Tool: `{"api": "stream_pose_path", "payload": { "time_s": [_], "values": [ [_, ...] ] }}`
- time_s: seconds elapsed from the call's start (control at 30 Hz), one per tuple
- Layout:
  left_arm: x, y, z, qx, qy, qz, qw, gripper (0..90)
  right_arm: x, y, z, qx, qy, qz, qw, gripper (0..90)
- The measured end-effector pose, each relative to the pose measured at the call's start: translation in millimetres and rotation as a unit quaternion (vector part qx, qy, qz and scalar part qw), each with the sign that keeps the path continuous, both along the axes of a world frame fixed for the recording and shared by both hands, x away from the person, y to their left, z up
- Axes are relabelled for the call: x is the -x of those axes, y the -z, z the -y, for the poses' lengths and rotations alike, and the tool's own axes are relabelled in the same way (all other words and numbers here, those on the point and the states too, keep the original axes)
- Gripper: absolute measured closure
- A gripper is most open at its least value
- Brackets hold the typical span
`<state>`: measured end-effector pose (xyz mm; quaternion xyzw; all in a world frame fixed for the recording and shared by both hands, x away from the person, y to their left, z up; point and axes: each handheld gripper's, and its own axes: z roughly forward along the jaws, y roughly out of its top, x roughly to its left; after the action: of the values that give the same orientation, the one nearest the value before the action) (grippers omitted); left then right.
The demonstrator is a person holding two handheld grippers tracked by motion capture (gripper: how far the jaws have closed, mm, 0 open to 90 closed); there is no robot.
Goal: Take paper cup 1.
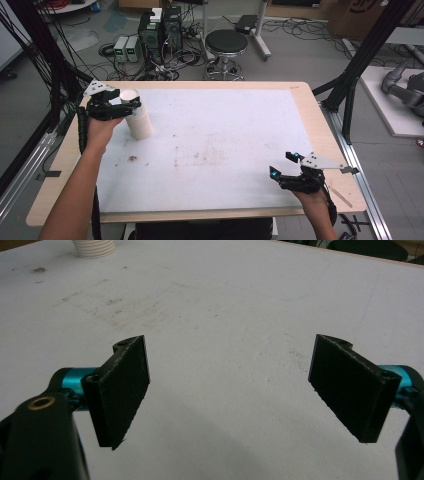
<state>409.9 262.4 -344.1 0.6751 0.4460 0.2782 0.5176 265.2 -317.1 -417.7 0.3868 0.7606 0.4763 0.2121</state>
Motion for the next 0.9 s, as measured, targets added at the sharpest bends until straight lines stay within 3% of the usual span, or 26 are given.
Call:
{"api": "stream_pose_path", "payload": {
  "time_s": [0.33,0.47,0.9],
  "values": [
    [-6.4,5.5,-0.2,0.010,0.009,-0.002,0.9999,25.8,-0.5,1.3,1.0,0.001,-0.001,-0.002,1.0000,17.1],
    [-6.0,4.9,-0.4,0.008,0.018,0.005,0.9998,32.7,-0.7,1.4,1.5,0.001,0.001,-0.002,1.0000,17.1],
    [-5.1,-7.1,-2.6,0.009,0.022,0.016,0.9996,33.2,-1.2,2.0,0.4,0.001,-0.002,-0.004,1.0000,17.1]
  ]
}}
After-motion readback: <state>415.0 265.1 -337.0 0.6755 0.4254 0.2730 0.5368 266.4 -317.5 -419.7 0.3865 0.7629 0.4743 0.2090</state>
